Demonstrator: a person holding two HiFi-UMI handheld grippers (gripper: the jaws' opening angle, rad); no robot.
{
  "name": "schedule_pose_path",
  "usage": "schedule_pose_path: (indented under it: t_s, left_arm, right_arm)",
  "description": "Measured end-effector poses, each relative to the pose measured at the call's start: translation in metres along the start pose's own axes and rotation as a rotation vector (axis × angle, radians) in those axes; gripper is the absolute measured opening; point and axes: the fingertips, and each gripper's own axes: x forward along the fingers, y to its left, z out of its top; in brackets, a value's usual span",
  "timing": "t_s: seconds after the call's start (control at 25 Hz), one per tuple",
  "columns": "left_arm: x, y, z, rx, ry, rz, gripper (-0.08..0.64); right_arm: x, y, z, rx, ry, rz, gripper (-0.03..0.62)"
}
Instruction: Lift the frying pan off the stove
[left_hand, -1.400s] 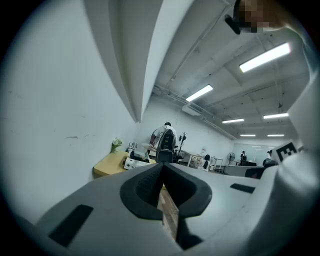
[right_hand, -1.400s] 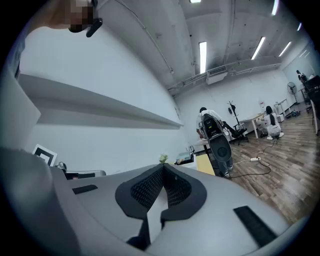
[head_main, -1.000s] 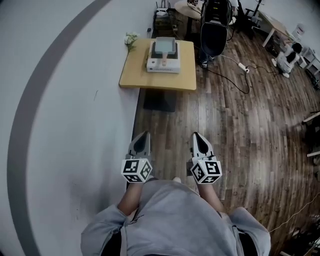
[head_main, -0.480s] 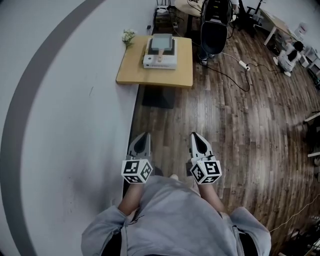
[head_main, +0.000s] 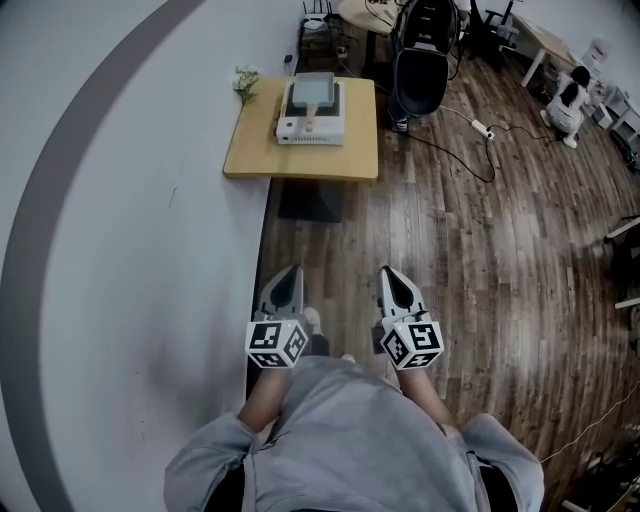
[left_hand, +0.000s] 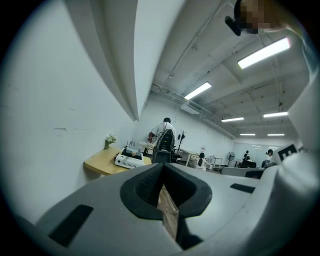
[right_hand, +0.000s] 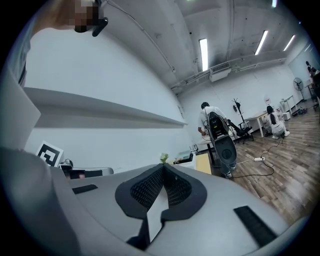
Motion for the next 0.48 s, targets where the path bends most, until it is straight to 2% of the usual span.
schedule_pose_path:
  t_s: [0.48]
  left_arm:
    - [0.071, 0.038, 0.014, -0.027, -0.004, -0.03, 0.002]
  right_arm:
    - [0.071, -0.02, 0.005, -0.014, 0.008, -0.034, -0.002]
